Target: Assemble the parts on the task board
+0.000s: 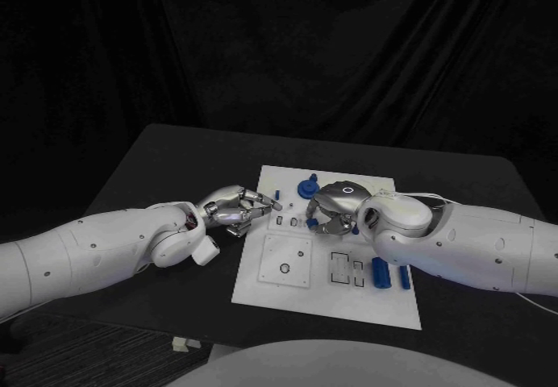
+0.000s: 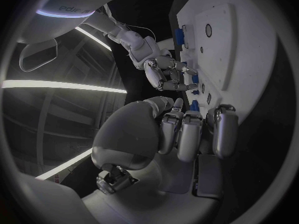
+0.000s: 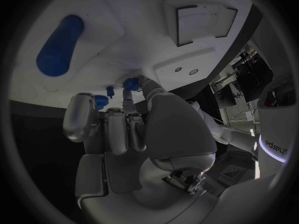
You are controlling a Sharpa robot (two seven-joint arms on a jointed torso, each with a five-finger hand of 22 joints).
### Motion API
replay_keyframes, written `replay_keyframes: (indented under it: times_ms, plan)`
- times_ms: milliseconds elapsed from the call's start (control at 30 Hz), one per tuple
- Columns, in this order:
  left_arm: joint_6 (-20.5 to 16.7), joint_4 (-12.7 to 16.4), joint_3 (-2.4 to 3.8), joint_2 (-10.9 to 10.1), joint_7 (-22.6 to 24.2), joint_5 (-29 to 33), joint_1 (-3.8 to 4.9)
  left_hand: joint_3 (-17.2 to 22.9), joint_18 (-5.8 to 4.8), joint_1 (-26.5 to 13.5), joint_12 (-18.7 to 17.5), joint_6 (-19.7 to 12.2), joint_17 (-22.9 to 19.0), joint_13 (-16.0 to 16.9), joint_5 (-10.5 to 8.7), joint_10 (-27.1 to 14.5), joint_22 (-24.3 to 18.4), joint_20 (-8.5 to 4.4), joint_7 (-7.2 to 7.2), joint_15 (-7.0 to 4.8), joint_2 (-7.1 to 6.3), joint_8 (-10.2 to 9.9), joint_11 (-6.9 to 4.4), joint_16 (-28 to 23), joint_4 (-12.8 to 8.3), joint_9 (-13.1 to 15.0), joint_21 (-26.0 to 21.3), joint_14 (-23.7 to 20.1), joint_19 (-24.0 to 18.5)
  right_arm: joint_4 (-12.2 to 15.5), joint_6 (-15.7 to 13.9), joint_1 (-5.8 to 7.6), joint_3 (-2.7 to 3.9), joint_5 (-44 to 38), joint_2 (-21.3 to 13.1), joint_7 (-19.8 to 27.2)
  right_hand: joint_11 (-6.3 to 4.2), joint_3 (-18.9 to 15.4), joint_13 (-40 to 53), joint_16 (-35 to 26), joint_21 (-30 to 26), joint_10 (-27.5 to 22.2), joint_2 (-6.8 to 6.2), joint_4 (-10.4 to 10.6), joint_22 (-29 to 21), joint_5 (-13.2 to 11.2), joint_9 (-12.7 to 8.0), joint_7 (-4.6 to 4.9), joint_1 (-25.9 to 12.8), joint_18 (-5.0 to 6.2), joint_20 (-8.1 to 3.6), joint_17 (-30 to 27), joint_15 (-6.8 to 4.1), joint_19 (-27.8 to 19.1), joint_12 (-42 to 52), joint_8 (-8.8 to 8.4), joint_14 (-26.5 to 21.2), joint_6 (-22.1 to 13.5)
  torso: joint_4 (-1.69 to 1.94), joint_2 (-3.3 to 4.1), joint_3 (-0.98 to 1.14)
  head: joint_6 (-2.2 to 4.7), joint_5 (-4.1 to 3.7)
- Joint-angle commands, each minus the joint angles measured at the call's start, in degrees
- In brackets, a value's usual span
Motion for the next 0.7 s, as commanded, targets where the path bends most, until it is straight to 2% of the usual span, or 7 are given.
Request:
replay_keyframes:
  times_ms: [33,167,367,500,700]
  plan:
    - [0.87,0.06,0.04,0.16,0.33,0.16,0.11,0.01,-0.65,-0.34,0.2,0.26,15.05,15.06,0.22,6.1,7.7,0.1,0.1,0.16,-0.24,0.33,0.14,0.15,-0.21,0.09,-0.05,6.14,0.24,0.19,0.01,-0.13,0.01,-0.33,-0.13,0.16,0.15,0.14,15.09,-0.22,-0.31,6.17,0.14,-0.37,9.07,1.91,-0.19,0.08,0.84,0.52,0.1,9.26,0.3,-0.08,0.15,0.08,4.48,0.55,0.03,0.02,-0.02,0.04,-0.03]
    - [1.0,0.04,0.04,0.21,0.28,0.16,0.11,0.06,-0.63,-0.4,0.2,0.29,15.05,15.06,0.23,6.1,7.64,0.12,0.17,0.18,-0.28,0.3,0.19,0.15,-0.29,0.09,-0.08,6.14,0.13,0.35,0.31,-0.16,0.01,-0.33,-0.25,0.48,0.05,0.71,15.09,-0.29,-0.49,6.17,-0.02,-0.72,9.04,5.49,-0.58,0.05,1.33,0.55,0.05,9.17,0.23,-0.16,0.15,-0.04,4.43,0.9,-0.02,0.01,-0.03,-0.24,0.05]
    - [1.13,-0.04,0.04,0.37,0.21,0.16,0.1,0.06,-0.63,-0.4,0.2,0.29,15.05,15.06,0.23,6.1,7.64,0.12,0.17,0.18,-0.28,0.3,0.19,0.15,-0.29,0.09,-0.08,6.14,0.13,0.43,0.4,-0.23,0.01,-0.33,-0.29,0.81,-0.28,1.76,15.09,-0.36,-0.52,6.17,-0.21,-1.24,9.04,8.8,-0.99,-0.08,1.91,0.56,-0.14,9.1,-0.02,-0.19,0.15,-0.18,4.4,1.2,0.04,0.01,-0.03,-0.22,-0.07]
    - [1.17,-0.11,0.04,0.51,0.17,0.16,0.1,0.06,-0.63,-0.4,0.2,0.29,15.05,15.06,0.23,6.1,7.64,0.12,0.17,0.18,-0.28,0.3,0.19,0.15,-0.29,0.09,-0.08,6.14,0.13,0.35,0.17,-0.27,0.01,-0.33,-0.2,0.96,-0.73,2.77,15.09,-0.33,-0.47,6.17,-0.23,-1.63,9.06,11.03,-0.91,-0.44,2.25,0.56,-0.44,9.11,-0.38,-0.19,0.15,0.35,4.39,2.5,0.07,0.04,-0.02,-0.21,-0.08]
    - [1.21,-0.13,0.04,0.65,-0.32,0.16,0.09,0.1,-0.61,-0.43,0.2,0.32,15.05,15.06,0.24,6.1,7.6,0.13,0.2,0.2,-0.26,0.28,0.21,0.15,-0.32,0.09,-0.11,6.14,0.04,0.21,-2.22,-0.3,0.01,-0.33,-0.18,1.82,-1.13,3.44,15.09,-0.19,-0.31,6.17,-0.02,-1.88,9.1,11.28,-0.28,-1.06,2.33,0.53,-0.73,9.24,-0.69,-0.17,0.15,1.62,4.43,5.04,0.02,0.04,-0.06,0.05,0.05]
